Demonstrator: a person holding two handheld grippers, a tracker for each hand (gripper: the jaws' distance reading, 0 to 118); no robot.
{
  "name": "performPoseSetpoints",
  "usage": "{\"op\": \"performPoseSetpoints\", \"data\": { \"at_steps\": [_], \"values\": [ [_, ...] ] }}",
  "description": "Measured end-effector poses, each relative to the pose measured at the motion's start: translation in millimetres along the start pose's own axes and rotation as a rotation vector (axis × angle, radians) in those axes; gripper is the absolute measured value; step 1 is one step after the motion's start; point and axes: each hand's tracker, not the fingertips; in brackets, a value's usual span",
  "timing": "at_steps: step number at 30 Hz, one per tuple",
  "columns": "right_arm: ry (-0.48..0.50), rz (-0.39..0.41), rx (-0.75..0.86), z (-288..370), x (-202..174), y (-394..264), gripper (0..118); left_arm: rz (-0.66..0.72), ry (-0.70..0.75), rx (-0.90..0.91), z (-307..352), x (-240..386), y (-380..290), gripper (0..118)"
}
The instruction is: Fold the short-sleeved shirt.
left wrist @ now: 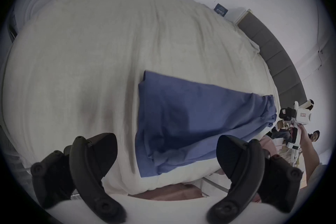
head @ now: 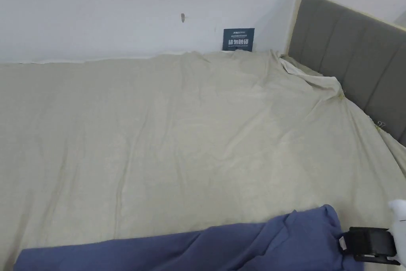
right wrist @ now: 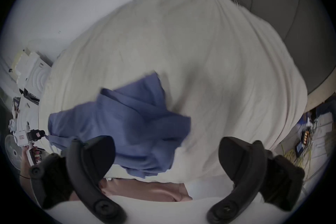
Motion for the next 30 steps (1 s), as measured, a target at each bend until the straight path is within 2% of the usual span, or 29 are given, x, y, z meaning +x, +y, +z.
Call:
{"op": "performPoseSetpoints", "data": {
  "at_steps": [3, 6, 8, 10, 12, 13, 14, 15, 16, 17, 18, 19, 21, 23, 27, 28, 30],
  "values": [
    [0.062, -0.020, 0.129, 40.7, -31.3, 2.9, 112, 0.025, -0.018, 0.120, 31.7, 17.8, 0.0, 113],
    [0.227, -0.014, 0.281, 77.2, -75.9, 3.6, 112, 0.058, -0.116, 0.315, 73.0, 46.7, 1.7, 113],
    [0.267, 0.020, 0.363, 97.2, -106.4, 5.2, 112, -0.032, -0.066, 0.531, 98.7, 64.1, 1.7, 112],
    [0.302, 0.066, 0.539, 113.5, -138.3, -4.2, 110, -0.113, 0.009, 0.680, 123.9, 82.8, -0.9, 112],
    [0.287, 0.125, 0.717, 126.7, -154.6, -13.3, 97, -0.163, 0.047, 0.807, 143.6, 94.3, -6.3, 107],
    [0.268, 0.151, 0.788, 132.2, -161.5, -18.7, 82, -0.175, 0.062, 0.857, 152.2, 98.4, -9.7, 98],
    [0.249, 0.170, 0.855, 134.9, -169.1, -27.9, 51, -0.193, 0.091, 0.914, 159.5, 102.3, -14.8, 65],
    [0.233, 0.175, 0.893, 136.4, -174.0, -32.2, 20, -0.203, 0.147, 0.953, 162.3, 105.4, -18.0, 15],
    [0.211, 0.169, 0.936, 138.2, -179.0, -37.3, 0, -0.200, 0.242, 0.960, 163.5, 108.6, -20.7, 0],
    [0.187, 0.171, 0.992, 140.1, -182.8, -42.2, 0, -0.197, 0.270, 0.986, 165.9, 108.7, -28.0, 0],
    [0.170, 0.146, 1.019, 145.5, -189.1, -47.6, 0, -0.190, 0.216, 0.979, 166.2, 106.8, -31.6, 0],
    [0.200, 0.139, 1.036, 149.2, -190.0, -49.2, 0, -0.179, 0.190, 0.987, 165.3, 103.8, -32.9, 0],
    [0.203, 0.137, 1.065, 156.2, -193.7, -52.9, 0, -0.154, 0.262, 1.029, 164.4, 105.6, -41.9, 0],
    [0.140, 0.152, 1.120, 157.7, -190.0, -52.1, 0, -0.167, 0.283, 1.053, 159.5, 84.4, -42.4, 0],
    [0.157, 0.168, 1.110, 161.3, -191.7, -48.8, 0, -0.179, 0.326, 1.100, 162.0, 93.6, -46.1, 0],
    [0.153, 0.177, 1.098, 162.2, -193.6, -49.0, 0, -0.174, 0.314, 1.098, 164.9, 89.8, -42.0, 0],
    [0.150, 0.196, 1.065, 158.6, -192.8, -45.2, 0, -0.134, 0.129, 0.934, 162.9, 66.8, -16.9, 0]
  ]
}}
